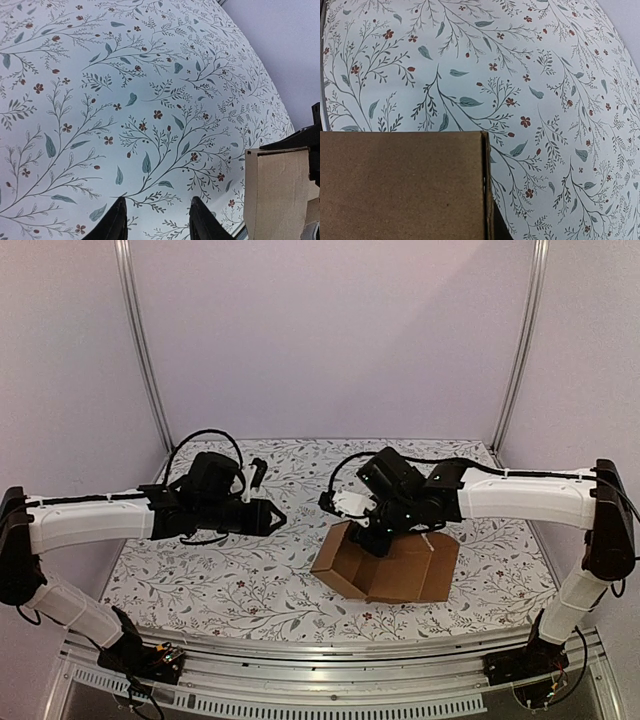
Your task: Fold the paper box
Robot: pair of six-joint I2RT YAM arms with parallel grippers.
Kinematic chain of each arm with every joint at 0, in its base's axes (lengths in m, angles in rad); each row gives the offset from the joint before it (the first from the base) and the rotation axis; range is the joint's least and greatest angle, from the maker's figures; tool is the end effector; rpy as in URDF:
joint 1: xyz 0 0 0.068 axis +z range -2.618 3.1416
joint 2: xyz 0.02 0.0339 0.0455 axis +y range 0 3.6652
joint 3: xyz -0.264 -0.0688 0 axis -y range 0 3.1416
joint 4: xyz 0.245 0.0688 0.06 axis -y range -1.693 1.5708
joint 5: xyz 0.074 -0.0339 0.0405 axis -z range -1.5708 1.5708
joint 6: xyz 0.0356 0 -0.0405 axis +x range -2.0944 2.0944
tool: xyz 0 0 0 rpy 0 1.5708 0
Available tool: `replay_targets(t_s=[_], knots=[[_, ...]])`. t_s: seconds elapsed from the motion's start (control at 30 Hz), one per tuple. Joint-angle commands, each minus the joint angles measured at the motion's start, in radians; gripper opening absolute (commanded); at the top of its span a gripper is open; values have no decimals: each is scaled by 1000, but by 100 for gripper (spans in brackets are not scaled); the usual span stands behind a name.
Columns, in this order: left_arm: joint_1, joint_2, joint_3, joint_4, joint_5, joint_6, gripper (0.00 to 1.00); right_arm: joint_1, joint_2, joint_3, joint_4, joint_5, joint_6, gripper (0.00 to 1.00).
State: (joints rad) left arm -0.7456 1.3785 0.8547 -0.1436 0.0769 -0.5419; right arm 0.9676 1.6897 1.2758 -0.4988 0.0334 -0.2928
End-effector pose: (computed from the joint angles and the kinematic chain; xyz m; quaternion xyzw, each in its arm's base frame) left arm 0.2169 -0.2040 0.2343 0.1081 0.8927 -0.2895 0.3281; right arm 0.2090 0.3014 0.2453 -0.5533 0.7676 0.0920 0.3101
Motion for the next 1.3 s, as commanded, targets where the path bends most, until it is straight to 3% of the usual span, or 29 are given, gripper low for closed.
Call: replay_targets(t_s=[0.0,0.33,0.77,0.97,1.27], knots=[[-3,7,14,4,71,19,43,-13,5,85,-351,-52,-104,1],[-16,35,1,29,92,13,44,-15,142,219,-593,28,-148,6],[-38,81,4,30,95,12,44,-8,325,305,-679,110,-153,9],[-51,110,19,36,97,14,45,-5,326,312,-669,102,-149,24],[-86,138,33,41,95,18,48,-5,265,326,-607,97,-125,33]])
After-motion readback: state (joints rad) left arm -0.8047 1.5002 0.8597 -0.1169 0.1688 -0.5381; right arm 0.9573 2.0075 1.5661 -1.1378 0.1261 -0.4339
